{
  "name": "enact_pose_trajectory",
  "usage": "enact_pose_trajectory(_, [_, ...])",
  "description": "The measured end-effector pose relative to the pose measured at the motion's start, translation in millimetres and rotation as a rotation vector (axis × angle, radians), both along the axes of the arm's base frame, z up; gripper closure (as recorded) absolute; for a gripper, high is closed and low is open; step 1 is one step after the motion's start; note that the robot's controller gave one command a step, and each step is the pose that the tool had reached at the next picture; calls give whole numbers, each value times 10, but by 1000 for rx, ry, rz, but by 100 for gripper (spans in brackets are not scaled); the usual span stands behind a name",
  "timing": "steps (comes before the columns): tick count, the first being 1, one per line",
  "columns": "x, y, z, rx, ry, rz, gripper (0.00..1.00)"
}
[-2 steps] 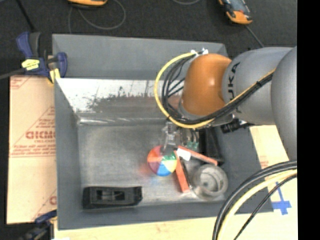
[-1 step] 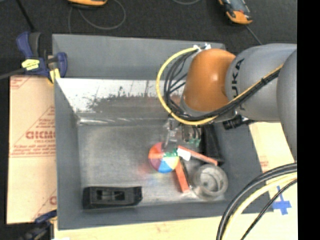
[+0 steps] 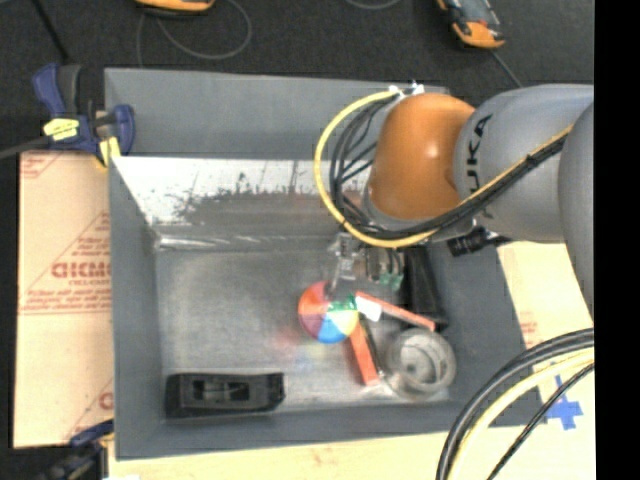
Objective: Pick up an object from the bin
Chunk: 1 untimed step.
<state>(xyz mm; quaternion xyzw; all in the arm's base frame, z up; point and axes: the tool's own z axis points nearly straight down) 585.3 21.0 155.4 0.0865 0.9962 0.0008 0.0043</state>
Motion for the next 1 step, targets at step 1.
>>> enact_pose_trajectory(1, [-1,-1,24,0,2,0,100])
